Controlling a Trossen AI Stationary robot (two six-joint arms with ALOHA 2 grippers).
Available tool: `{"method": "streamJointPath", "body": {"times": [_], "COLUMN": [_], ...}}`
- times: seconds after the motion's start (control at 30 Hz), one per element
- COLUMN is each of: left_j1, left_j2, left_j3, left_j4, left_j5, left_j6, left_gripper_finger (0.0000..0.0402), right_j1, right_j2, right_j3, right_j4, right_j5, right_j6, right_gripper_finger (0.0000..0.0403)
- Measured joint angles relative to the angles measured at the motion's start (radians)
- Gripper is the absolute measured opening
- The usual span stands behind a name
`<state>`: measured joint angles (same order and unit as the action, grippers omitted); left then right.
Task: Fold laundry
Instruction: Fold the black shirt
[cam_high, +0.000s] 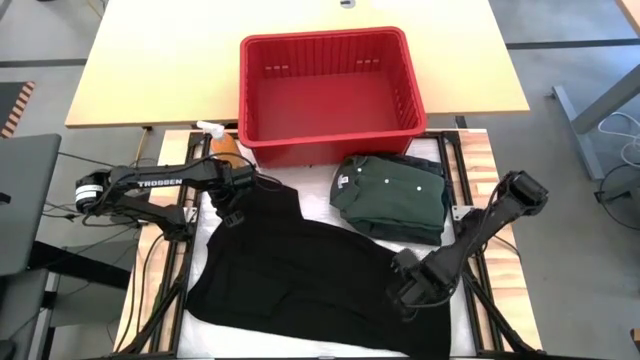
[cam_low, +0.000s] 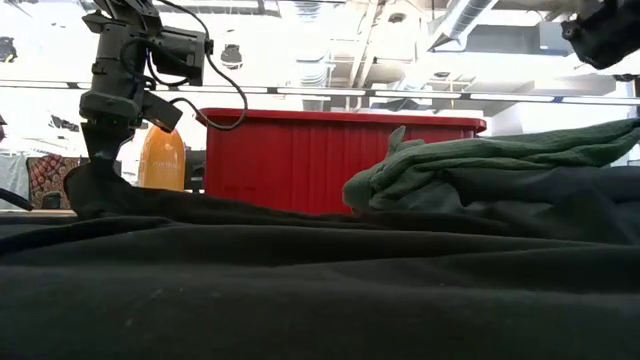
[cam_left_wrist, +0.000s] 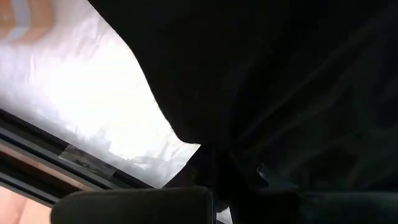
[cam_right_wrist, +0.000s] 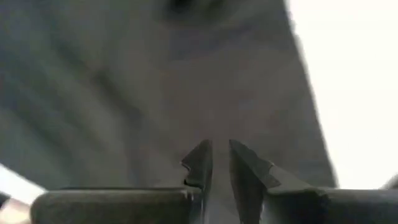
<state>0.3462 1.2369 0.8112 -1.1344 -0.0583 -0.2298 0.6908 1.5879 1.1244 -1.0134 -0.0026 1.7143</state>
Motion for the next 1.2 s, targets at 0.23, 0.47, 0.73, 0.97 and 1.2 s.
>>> {"method": "streamJointPath", "body": {"times": [0.23,0.47,0.73,0.97,1.2], "left_j1": [0.000,0.000,0.000,0.000,0.000], "left_j2": [0.000,0.000,0.000,0.000,0.000], "left_j3": [0.000,0.000,0.000,0.000,0.000], "left_j4": [0.002,0.003,0.008,0.010,0.012], "left_j5": [0.000,0.012,0.013,0.013,0.009], "left_j6": [-0.012,-0.030,-0.044,-0.045,-0.045], "left_gripper_finger": [0.0000,0.0000,0.0000,0.0000,0.0000], "right_j1": [-0.077,-0.151,-0.138,-0.108,-0.099], "right_j2": [-0.131,-0.243,-0.242,-0.240,-0.240], "right_j3": [-0.114,-0.322,-0.398,-0.442,-0.442], "right_j4": [-0.087,0.141,0.223,0.299,0.286], "right_j5": [0.080,0.082,0.052,0.051,0.052], "right_j6": [0.072,0.040,0.099,0.144,0.135], "right_gripper_finger": [0.0081,0.0123,0.0204,0.0212,0.0113]}}
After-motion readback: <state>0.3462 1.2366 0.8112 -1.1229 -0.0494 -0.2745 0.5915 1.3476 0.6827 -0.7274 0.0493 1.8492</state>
